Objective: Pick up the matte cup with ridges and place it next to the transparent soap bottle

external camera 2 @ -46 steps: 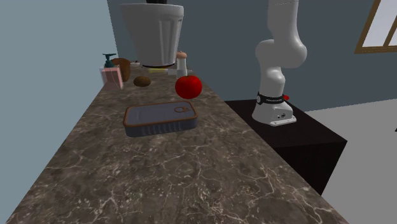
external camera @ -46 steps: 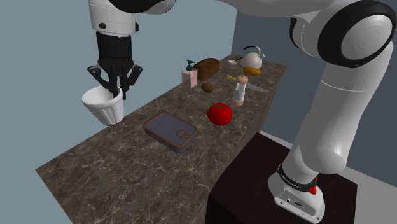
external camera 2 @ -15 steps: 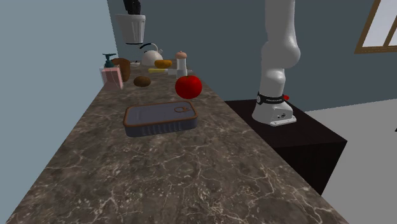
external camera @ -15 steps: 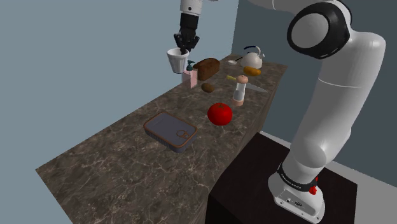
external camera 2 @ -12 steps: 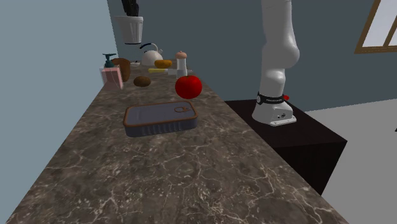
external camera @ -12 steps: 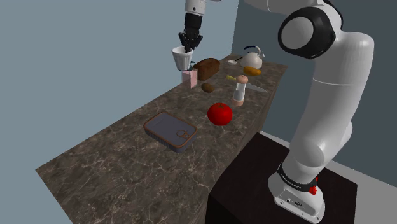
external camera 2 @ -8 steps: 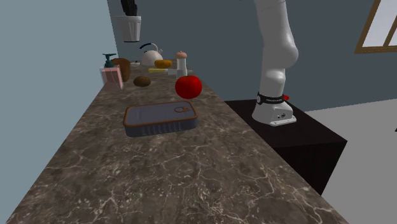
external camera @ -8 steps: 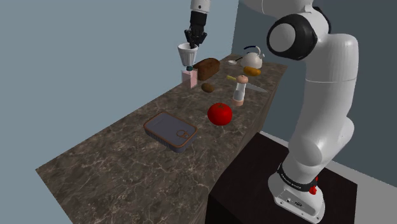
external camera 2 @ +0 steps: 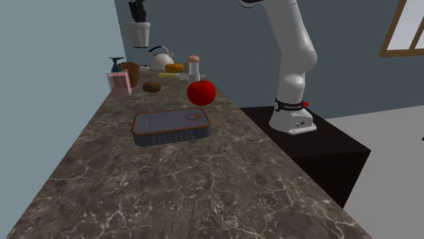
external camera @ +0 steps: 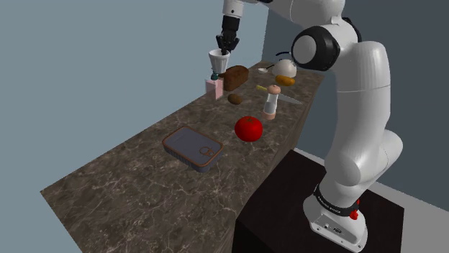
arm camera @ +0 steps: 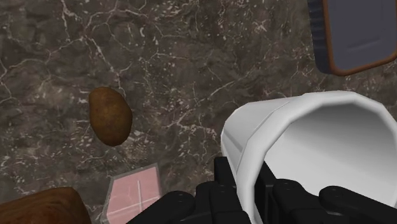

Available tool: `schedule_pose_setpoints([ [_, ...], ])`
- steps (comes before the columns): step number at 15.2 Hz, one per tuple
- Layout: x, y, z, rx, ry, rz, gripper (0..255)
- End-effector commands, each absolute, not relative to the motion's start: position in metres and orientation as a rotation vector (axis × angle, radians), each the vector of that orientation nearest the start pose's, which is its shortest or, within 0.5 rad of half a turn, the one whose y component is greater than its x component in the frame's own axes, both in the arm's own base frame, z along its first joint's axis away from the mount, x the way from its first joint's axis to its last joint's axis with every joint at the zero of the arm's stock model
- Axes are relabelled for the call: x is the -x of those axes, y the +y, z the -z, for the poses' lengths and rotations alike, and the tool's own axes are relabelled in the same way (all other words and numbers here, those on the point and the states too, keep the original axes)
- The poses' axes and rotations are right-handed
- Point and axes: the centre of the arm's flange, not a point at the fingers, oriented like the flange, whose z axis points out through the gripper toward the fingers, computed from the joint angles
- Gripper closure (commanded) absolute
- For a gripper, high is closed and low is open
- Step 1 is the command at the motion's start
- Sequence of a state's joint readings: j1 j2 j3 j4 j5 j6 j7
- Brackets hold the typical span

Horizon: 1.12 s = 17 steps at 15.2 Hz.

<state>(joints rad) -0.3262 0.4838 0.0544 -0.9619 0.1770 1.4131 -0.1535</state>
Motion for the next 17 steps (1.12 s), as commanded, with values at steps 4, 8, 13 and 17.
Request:
schedule_pose_setpoints([
  [4,-0.653,-0.172,-0.570,2.935,0.145,0.019,255],
  [8,-0.653,-0.172,-0.549,2.935,0.145,0.019,255],
  [13,-0.653,-0.172,-0.523,2.935,0.145,0.019,255],
  [17,-0.653,-0.172,-0.502,2.935,0.145,0.019,255],
])
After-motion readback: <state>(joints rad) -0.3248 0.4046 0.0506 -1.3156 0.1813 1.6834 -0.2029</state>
